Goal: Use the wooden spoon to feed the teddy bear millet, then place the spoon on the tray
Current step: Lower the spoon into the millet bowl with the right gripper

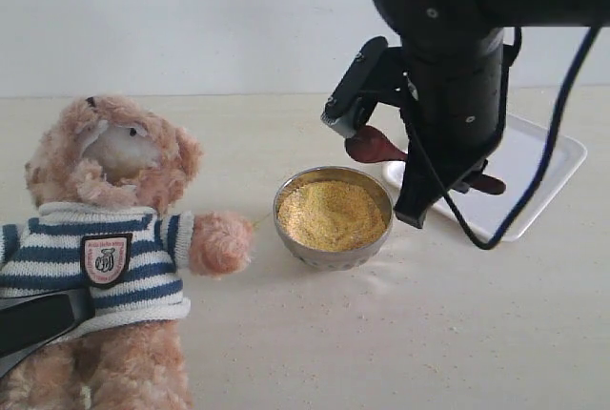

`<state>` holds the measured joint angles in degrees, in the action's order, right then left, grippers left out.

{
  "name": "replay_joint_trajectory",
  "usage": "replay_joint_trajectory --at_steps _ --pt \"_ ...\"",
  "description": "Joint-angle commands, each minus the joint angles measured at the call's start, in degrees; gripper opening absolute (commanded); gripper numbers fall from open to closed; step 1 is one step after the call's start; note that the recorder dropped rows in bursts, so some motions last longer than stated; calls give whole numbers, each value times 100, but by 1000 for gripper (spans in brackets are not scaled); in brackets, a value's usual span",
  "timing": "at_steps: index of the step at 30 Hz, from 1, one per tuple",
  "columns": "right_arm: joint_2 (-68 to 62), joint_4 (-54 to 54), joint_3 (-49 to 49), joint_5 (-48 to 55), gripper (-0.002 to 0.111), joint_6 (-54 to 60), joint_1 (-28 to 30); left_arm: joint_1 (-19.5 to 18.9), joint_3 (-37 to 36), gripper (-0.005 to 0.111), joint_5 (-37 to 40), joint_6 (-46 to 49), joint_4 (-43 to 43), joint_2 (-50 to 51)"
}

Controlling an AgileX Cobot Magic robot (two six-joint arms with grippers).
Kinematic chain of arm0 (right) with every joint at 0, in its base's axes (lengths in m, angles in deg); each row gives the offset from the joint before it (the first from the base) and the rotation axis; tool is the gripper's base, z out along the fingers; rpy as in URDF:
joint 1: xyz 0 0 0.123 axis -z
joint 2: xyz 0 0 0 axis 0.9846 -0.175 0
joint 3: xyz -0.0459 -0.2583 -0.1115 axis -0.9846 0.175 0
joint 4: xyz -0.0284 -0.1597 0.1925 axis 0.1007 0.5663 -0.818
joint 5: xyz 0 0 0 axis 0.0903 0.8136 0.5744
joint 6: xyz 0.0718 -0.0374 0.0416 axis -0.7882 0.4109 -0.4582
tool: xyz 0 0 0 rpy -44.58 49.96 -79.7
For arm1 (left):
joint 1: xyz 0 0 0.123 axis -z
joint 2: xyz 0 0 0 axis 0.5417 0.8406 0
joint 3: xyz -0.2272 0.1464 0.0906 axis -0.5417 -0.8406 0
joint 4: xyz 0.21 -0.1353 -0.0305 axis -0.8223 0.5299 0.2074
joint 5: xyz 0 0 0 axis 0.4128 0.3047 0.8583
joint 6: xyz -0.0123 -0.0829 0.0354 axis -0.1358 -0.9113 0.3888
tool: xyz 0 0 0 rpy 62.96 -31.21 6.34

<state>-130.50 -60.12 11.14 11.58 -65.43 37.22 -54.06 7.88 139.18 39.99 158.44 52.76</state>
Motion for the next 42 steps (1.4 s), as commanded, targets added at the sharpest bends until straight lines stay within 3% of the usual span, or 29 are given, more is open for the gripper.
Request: replay_joint_trajectory --at_steps 1,18,42 --pt "-433 582 -409 27 0 72 -215 -17 -31 5 139 44 74 -1" --pt "-1415 1896 -578 27 0 -38 -478 -17 -31 5 129 44 74 -1" --pt "-1746 1761 -441 27 0 -36 -656 -17 -31 5 128 44 74 -1"
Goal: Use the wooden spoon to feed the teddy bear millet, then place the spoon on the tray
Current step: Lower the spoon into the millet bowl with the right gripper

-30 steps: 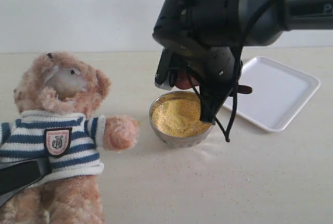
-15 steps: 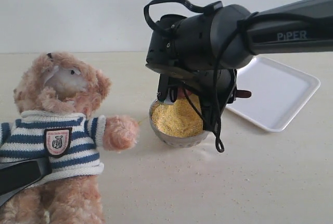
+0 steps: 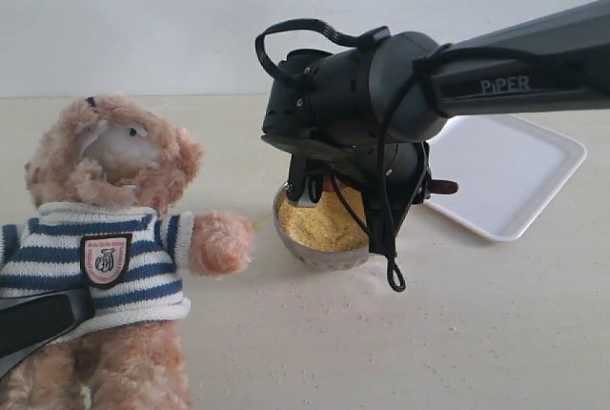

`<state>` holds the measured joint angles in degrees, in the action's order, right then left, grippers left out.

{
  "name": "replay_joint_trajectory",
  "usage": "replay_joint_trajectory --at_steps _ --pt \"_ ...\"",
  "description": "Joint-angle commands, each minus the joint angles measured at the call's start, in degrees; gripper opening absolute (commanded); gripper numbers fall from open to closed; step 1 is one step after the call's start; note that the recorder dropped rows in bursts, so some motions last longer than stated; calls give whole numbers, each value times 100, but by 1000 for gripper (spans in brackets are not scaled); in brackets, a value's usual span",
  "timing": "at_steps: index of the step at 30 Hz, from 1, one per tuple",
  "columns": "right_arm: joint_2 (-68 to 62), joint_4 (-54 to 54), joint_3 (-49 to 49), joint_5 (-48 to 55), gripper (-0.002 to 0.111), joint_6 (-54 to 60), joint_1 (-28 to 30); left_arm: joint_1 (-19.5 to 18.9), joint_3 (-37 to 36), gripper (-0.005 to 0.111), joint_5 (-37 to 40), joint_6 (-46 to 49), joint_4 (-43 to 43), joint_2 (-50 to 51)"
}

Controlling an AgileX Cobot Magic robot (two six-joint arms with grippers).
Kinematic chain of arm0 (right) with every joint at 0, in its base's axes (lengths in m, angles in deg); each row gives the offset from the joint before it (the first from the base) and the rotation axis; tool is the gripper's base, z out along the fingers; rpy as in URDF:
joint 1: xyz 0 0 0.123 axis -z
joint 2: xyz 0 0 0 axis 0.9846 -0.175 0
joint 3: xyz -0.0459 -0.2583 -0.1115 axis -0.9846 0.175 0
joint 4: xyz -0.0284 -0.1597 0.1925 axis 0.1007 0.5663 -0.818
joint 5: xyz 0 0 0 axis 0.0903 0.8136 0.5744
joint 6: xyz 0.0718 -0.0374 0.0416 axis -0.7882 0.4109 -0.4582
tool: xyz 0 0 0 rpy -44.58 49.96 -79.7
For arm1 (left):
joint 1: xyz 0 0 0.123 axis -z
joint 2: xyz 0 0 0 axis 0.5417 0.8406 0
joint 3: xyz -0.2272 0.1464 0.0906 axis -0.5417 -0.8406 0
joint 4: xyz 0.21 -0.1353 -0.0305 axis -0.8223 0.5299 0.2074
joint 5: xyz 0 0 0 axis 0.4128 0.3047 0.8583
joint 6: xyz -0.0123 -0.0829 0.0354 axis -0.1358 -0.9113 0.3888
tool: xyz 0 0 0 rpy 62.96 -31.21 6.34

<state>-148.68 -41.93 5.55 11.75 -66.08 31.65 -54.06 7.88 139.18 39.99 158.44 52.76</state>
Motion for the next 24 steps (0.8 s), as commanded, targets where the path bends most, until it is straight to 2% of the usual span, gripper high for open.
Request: replay_joint_trajectory --at_steps 1,7,24 --pt "85 -45 160 9 0 30 -101 -17 -31 5 128 44 74 -1" --pt "326 85 496 9 0 -40 -101 -17 -31 5 138 44 74 -1" --pt "375 -347 526 9 0 -14 -269 -17 -31 5 138 44 74 -1"
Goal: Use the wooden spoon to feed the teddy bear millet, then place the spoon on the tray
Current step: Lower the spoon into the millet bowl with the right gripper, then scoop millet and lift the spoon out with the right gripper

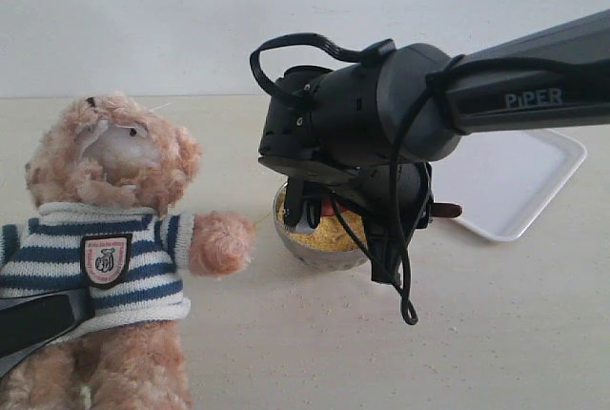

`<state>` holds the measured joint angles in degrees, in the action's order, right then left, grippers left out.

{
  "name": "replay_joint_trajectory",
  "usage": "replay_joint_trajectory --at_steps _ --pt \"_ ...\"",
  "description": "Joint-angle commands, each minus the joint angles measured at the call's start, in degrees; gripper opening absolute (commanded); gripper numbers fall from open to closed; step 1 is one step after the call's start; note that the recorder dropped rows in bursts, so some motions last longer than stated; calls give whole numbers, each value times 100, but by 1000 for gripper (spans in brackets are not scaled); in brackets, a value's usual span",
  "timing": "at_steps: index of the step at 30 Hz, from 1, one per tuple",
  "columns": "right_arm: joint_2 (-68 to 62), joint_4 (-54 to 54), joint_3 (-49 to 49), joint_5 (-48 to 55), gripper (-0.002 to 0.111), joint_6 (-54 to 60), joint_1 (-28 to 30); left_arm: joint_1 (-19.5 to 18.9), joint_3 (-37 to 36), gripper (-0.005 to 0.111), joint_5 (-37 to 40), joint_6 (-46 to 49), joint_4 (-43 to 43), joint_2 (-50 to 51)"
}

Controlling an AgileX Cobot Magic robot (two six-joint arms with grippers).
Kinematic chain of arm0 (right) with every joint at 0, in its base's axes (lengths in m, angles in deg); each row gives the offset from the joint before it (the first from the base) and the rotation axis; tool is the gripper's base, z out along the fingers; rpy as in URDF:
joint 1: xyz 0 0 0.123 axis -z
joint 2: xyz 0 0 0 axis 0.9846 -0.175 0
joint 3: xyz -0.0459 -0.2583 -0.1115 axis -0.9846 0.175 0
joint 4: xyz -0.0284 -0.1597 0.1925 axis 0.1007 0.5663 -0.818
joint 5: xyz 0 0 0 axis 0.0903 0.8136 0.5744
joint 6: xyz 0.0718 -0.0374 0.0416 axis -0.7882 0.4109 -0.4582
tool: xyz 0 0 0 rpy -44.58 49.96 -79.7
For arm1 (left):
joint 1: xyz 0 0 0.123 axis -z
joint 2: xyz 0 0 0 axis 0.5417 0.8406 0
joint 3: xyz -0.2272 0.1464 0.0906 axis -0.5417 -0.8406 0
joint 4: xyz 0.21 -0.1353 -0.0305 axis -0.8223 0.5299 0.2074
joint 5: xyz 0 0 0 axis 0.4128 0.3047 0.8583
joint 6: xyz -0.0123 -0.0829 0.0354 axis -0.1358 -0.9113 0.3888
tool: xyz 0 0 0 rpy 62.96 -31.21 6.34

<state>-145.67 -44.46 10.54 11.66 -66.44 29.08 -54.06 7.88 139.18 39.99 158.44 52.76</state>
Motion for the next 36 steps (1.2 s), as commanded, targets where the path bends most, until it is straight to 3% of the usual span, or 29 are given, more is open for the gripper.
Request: replay_joint_trajectory --at_steps 1,18,21,29,36 --pt "75 -149 27 19 0 21 -11 -17 -31 5 138 44 74 -1" --pt "231 -1372 27 19 0 117 52 -17 -31 5 138 44 74 -1" --pt "412 -1532 27 19 0 -277 206 -17 -31 5 138 44 74 -1" --pt "503 -1957 15 19 0 -77 478 -17 -31 5 138 44 74 -1" --pt "848 -3330 -8 -591 0 68 954 -17 -31 5 138 44 74 -1"
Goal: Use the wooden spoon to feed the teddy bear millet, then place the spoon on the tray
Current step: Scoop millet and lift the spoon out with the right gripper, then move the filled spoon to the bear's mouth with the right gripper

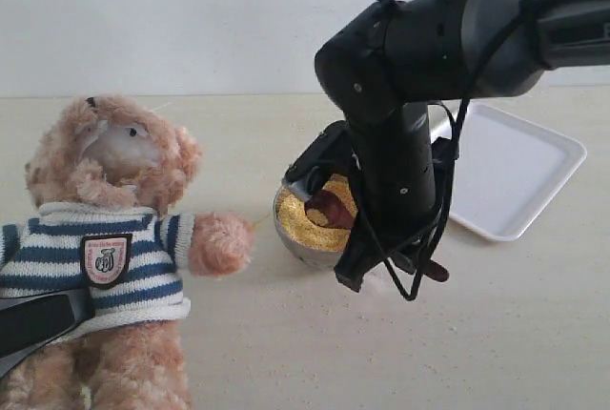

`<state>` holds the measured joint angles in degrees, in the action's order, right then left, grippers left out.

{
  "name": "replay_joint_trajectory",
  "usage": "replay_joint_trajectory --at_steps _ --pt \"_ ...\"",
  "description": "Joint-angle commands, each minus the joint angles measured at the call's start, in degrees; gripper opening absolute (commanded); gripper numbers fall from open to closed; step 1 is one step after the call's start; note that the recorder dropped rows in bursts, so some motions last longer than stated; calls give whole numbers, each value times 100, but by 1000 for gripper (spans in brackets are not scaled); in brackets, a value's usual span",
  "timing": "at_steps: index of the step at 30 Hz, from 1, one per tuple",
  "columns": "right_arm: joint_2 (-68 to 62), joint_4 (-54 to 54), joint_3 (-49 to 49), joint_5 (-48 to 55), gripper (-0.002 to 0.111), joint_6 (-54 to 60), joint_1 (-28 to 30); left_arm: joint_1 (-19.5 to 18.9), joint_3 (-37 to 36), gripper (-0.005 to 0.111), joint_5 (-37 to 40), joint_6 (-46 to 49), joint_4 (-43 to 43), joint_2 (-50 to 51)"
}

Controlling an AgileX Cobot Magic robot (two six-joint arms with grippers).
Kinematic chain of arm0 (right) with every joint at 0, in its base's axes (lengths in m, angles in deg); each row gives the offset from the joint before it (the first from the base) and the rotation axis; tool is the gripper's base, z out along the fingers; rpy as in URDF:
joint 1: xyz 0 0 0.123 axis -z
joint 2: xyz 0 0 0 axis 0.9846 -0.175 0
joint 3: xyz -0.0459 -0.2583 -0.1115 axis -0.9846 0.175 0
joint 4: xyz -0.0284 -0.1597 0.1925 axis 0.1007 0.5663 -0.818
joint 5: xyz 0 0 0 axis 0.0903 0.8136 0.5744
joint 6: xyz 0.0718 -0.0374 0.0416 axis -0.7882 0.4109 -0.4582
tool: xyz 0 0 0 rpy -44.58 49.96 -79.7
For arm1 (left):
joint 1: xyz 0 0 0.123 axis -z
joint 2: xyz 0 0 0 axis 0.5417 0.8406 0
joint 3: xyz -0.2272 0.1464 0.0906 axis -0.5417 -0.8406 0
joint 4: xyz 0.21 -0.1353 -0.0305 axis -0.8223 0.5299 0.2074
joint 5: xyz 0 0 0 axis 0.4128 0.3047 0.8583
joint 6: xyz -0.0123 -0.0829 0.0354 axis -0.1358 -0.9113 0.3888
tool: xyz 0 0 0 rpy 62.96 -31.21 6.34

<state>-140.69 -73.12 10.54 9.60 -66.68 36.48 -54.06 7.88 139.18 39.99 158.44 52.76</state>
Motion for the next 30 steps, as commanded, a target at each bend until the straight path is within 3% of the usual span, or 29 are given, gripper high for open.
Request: replay_joint_trajectory --at_steps 1,9,20,30 --pt "467 -579 -8 -452 0 93 268 -17 -31 5 138 44 74 -1" --pt "924 -1714 -8 -266 0 564 426 -17 -31 5 138 44 74 -1" --pt "1567 -1848 -8 224 0 837 344 -17 -31 5 138 44 74 -1" --pt "1870 -2603 -11 224 0 1276 87 -17 -31 5 138 44 74 -1"
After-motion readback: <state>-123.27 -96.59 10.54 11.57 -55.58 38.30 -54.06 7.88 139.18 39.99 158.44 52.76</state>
